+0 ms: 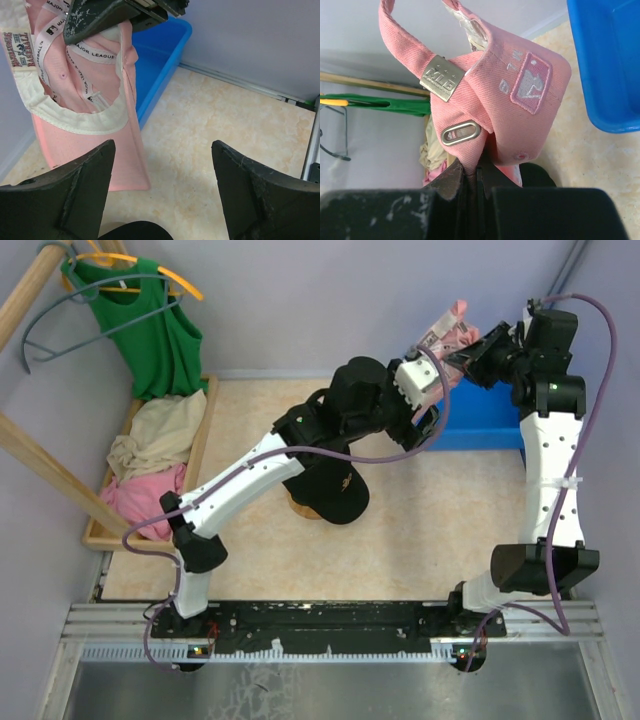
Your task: Stack the hats
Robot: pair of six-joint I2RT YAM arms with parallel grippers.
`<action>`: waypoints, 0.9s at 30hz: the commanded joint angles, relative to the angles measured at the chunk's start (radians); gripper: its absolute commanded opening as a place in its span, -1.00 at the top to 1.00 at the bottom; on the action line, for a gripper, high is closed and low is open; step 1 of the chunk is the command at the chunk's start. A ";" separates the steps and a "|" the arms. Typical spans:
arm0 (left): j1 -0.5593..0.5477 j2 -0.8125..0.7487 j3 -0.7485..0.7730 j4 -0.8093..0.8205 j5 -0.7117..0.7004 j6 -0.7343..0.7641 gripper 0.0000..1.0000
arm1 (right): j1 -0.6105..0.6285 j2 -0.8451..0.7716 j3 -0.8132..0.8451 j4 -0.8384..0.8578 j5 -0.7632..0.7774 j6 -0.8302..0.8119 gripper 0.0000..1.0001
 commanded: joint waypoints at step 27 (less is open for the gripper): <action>0.014 0.103 0.075 0.001 -0.219 -0.014 1.00 | 0.141 -0.189 -0.088 0.004 -0.079 0.040 1.00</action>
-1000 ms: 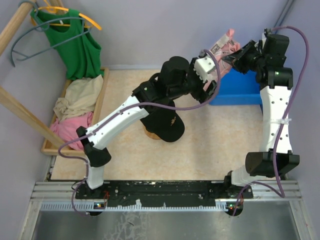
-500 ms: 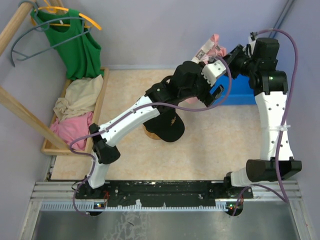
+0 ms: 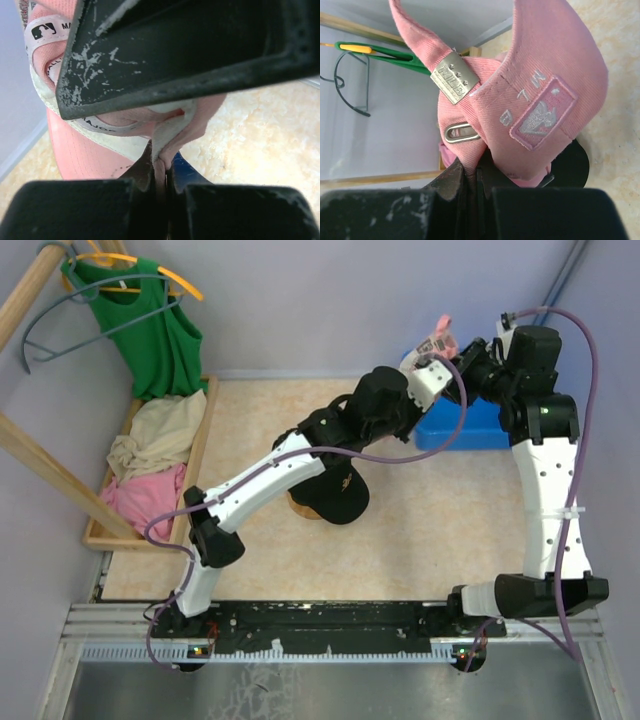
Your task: Stack the hats
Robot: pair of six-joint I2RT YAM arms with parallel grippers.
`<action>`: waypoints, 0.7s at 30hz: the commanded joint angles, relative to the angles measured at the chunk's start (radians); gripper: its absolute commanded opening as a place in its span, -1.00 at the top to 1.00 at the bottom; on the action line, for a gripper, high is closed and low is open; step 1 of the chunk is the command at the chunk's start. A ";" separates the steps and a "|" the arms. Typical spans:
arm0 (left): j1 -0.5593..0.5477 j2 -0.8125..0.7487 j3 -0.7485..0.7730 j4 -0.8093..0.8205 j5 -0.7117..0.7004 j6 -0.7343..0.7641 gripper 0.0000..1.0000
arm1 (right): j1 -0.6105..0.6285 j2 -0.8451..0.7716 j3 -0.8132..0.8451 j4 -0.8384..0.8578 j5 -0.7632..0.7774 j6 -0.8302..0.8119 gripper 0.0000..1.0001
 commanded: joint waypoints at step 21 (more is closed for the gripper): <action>0.495 -0.416 -0.788 1.335 0.621 -1.100 1.00 | -0.110 -0.193 -0.391 0.746 -0.260 0.473 -0.18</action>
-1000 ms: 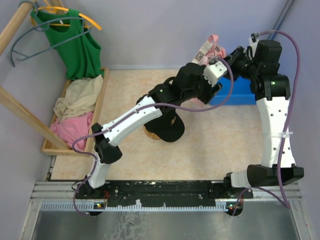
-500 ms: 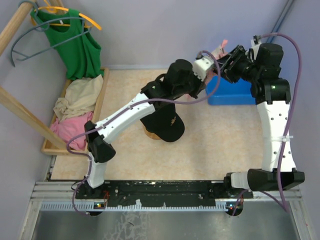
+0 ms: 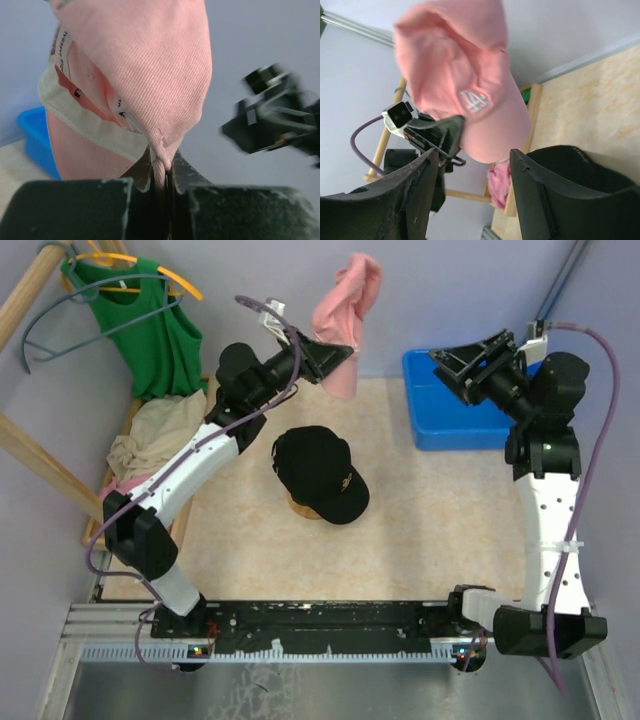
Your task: Stack the hats
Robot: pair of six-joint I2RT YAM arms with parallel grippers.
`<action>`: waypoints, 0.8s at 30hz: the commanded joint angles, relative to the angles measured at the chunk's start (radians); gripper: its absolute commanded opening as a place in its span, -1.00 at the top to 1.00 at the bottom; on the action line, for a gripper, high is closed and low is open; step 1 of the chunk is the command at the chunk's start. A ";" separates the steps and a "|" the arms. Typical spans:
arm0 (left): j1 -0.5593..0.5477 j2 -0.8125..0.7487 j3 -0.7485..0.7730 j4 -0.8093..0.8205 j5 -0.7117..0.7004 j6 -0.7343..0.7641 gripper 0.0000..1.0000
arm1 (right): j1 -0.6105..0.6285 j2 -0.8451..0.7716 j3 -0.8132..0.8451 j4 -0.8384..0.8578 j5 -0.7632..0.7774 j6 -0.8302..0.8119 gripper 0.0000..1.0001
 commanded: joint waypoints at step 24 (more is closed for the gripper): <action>0.002 0.231 -0.085 1.208 -0.247 -0.903 1.00 | 0.304 0.076 -0.369 0.862 0.019 0.417 -0.14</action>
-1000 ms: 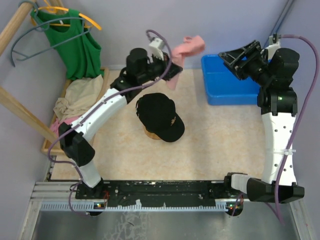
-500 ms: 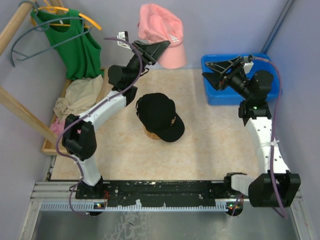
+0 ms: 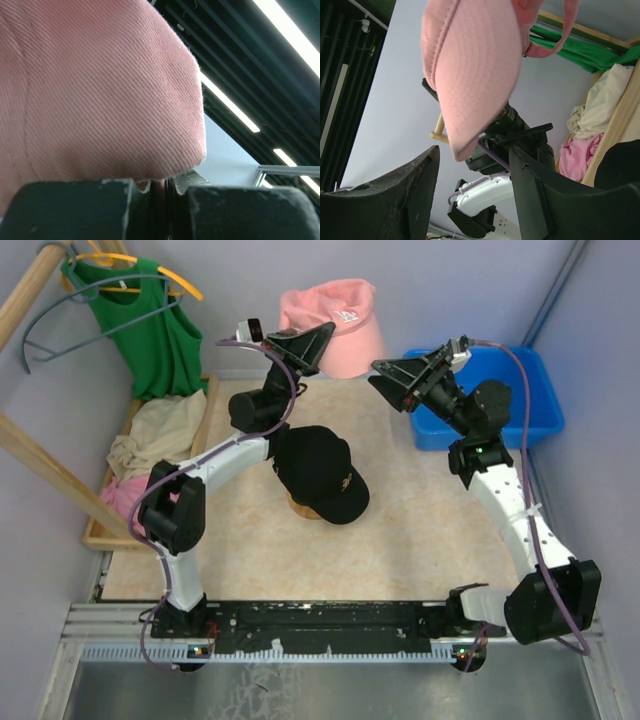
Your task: Stack the hats
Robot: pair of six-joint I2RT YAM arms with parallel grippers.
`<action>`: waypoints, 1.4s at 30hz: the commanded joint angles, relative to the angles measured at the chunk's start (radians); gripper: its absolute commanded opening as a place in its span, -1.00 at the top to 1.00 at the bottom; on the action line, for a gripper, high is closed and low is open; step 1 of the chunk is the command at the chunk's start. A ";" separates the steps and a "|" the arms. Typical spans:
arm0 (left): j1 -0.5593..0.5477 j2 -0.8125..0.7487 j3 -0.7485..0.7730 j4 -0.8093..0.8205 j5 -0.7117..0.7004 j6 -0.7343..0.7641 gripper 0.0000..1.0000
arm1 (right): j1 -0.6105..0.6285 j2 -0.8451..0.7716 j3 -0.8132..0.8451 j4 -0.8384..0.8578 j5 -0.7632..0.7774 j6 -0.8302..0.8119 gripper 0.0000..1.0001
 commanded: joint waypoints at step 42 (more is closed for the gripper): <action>-0.020 -0.028 -0.215 0.275 -0.079 0.048 1.00 | 0.106 0.137 0.142 0.165 0.118 -0.017 0.74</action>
